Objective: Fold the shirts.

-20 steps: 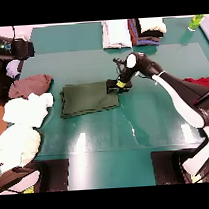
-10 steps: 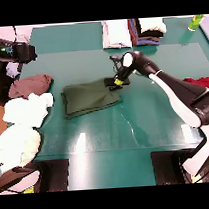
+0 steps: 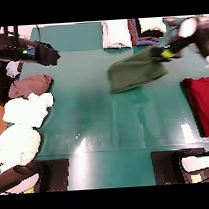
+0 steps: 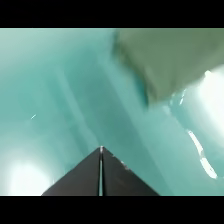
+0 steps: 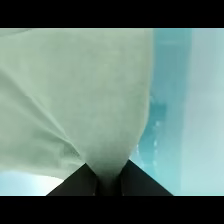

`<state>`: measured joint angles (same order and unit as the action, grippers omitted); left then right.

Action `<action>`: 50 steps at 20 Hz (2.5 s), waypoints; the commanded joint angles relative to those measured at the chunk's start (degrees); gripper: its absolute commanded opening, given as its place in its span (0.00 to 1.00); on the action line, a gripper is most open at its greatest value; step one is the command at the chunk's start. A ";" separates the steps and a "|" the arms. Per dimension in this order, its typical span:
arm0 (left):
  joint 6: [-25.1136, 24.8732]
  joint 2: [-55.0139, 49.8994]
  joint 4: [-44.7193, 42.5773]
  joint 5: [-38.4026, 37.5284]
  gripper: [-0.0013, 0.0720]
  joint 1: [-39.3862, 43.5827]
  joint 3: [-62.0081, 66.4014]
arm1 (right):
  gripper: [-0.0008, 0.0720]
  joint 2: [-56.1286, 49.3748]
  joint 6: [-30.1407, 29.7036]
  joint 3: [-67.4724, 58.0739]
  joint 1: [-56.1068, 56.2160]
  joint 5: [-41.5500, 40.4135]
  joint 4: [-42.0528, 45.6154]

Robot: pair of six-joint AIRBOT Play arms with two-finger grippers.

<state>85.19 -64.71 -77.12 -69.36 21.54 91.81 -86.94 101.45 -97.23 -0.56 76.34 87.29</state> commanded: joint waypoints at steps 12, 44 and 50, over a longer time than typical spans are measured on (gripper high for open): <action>1.53 -0.04 -0.02 2.73 0.05 3.54 -0.02 | 0.04 7.80 -1.49 -0.28 -34.45 3.10 0.74; -0.17 -0.02 -0.04 -3.10 0.05 3.54 -0.02 | 0.89 37.42 -4.02 40.96 -52.85 2.14 7.15; -0.17 -0.02 -0.04 -2.82 0.05 3.54 0.00 | 0.89 38.69 -4.00 32.79 -25.92 -4.96 -9.55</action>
<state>85.01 -64.71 -77.14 -72.42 25.06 91.81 -48.25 97.49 -61.49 -38.13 74.76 85.82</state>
